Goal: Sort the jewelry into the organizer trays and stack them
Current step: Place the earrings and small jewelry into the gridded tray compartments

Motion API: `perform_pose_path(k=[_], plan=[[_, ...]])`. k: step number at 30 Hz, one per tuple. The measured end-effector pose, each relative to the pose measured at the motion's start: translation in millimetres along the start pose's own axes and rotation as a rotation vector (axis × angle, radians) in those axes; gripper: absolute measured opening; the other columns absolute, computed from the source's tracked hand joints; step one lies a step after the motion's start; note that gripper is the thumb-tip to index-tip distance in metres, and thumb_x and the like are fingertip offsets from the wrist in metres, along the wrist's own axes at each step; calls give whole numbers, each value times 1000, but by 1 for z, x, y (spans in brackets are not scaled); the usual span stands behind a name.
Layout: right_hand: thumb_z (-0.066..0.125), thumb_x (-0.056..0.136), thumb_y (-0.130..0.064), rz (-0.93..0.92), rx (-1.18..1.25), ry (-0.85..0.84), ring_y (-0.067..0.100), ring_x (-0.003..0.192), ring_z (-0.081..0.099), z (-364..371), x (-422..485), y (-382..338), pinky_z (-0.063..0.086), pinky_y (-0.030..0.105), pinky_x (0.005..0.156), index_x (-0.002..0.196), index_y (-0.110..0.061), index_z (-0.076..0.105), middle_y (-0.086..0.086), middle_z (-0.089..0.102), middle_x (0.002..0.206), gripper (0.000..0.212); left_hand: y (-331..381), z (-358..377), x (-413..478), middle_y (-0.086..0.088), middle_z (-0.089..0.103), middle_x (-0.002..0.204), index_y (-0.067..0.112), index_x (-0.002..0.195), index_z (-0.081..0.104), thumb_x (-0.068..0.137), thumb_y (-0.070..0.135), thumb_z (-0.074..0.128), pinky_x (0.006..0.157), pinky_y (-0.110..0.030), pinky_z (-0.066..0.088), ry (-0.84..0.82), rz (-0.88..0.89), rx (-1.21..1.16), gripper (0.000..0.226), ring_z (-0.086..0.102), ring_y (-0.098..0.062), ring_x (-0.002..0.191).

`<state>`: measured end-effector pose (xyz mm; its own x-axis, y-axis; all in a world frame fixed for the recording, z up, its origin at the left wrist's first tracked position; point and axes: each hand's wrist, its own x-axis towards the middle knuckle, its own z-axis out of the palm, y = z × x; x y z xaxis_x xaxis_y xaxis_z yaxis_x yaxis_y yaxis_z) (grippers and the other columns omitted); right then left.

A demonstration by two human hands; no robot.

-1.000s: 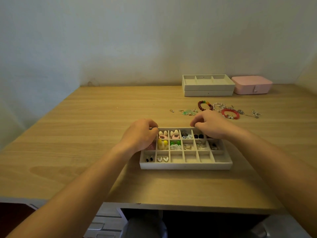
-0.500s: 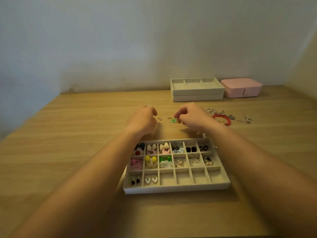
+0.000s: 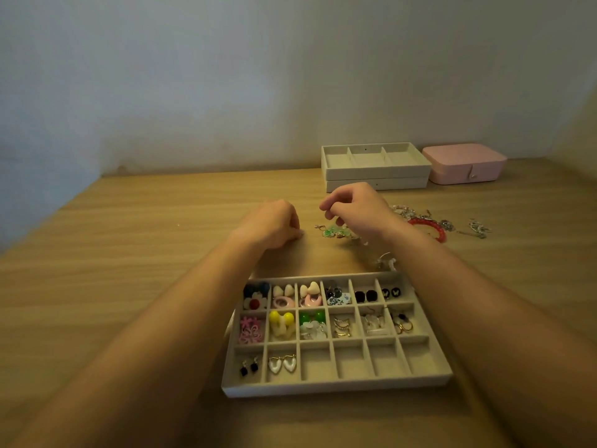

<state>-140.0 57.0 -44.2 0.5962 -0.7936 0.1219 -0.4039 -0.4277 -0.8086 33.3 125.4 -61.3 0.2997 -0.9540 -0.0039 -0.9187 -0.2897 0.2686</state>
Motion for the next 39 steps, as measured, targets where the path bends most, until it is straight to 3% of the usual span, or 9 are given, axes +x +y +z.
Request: perform_pose_path(k=[4,10,13,20,28,39], plan=[[52,101,-8,11,19,-20,17,91,65,0,-6,-2,56,28,77,99,-20,73,-1,71,95,25,1,-1,-5,2,68,98,22,100,68,96,26,67,83,-31,51,-114,-37,-127,6,61,-15,89],[62,95,-8,-34,-38,-105,13,105,63,-3,-24,-9,55,32,89,110,-25,73,-5,69,111,25,9,-16,-36,1,70,88,21,91,64,93,13,68,69,-26,49,-33,61,-398,9,62,-13,80],[73,90,-11,-16,50,-178,13,103,68,-6,-37,-19,58,32,86,116,-21,74,-4,73,108,28,14,-27,-59,-2,71,78,16,88,66,91,6,70,62,-25,50,-24,92,-622,11,61,-12,68],[76,90,-12,-43,299,-269,20,90,76,-15,-74,-41,62,35,84,109,-8,75,7,79,95,20,29,-45,-114,-8,76,86,8,99,71,86,8,76,75,-28,61,33,83,-881,13,71,-14,75],[77,87,-3,-5,472,-251,24,89,76,-26,-108,-55,62,30,77,110,-5,73,13,77,97,23,39,-55,-159,-10,76,87,6,107,68,87,5,72,72,-24,60,22,51,-1137,20,73,-17,78],[68,88,9,123,721,-377,23,79,72,-31,-121,-63,60,31,73,103,-6,70,11,73,90,22,42,-59,-177,-10,77,87,7,101,70,87,2,72,78,-31,62,61,101,-1106,15,73,-20,80]])
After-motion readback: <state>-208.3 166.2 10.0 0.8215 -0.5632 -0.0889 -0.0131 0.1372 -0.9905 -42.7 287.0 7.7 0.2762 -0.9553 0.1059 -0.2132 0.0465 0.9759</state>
